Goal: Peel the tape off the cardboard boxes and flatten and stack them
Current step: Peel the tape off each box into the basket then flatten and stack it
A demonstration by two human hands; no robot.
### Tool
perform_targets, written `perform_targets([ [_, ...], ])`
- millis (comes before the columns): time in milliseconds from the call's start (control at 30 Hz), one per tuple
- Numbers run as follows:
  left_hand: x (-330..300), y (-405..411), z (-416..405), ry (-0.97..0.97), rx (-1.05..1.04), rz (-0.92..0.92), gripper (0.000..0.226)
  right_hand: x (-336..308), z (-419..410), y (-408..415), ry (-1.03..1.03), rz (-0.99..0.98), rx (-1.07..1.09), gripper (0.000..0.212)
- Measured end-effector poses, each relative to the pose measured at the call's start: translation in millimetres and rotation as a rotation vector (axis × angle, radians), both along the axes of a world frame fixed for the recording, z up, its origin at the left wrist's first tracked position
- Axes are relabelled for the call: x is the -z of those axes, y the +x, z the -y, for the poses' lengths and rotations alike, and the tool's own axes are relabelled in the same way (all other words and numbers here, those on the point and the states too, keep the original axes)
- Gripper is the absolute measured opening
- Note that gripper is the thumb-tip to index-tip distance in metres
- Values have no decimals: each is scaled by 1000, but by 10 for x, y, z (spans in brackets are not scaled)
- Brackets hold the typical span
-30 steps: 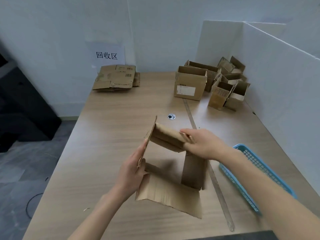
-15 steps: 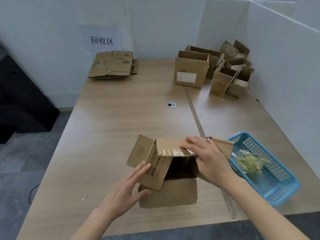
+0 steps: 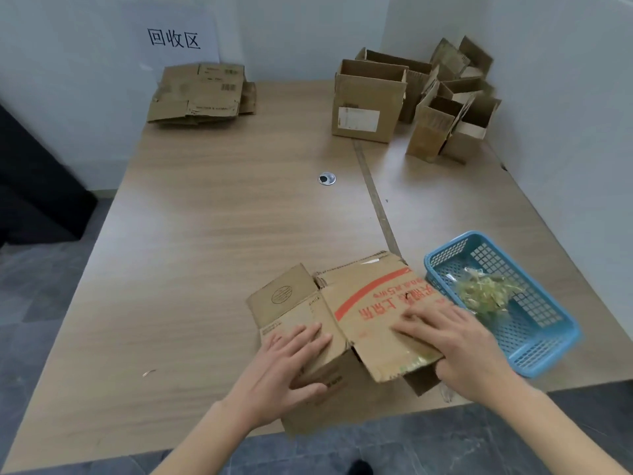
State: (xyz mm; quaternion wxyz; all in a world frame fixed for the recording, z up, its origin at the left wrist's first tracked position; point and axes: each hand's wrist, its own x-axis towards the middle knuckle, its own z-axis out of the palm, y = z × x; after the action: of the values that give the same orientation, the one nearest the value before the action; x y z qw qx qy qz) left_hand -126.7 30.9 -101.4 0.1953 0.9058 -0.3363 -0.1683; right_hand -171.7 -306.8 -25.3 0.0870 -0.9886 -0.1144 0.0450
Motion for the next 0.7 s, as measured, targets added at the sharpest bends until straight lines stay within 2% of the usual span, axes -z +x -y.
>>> perform_targets([
  [67,173,-62,6,141,37,-5,71,324,-15,-176,-85,-194,-6,95],
  [133,302,-65,5,255,63,5,65,646,-92,-287,-115,-397,-14,92],
  [200,382,-26,15,285,49,19,62,906,-196,-343,-94,-451,-13,86],
  [300,421,98,67,235,-79,31,55,1061,-296,-270,-61,-433,32,104],
  [367,454,182,170,237,-168,37,49,1054,-318,-125,-14,-349,74,91],
  [433,508,238,293,262,-214,61,60,1047,-340,74,-6,-196,127,71],
  [467,537,267,350,264,-233,77,71,1059,-349,185,-23,-147,145,68],
  [533,584,358,440,259,-265,131,86,1143,-375,401,-50,-124,149,71],
  [700,710,591,574,247,-292,216,88,1420,-404,676,-44,-54,112,75],
])
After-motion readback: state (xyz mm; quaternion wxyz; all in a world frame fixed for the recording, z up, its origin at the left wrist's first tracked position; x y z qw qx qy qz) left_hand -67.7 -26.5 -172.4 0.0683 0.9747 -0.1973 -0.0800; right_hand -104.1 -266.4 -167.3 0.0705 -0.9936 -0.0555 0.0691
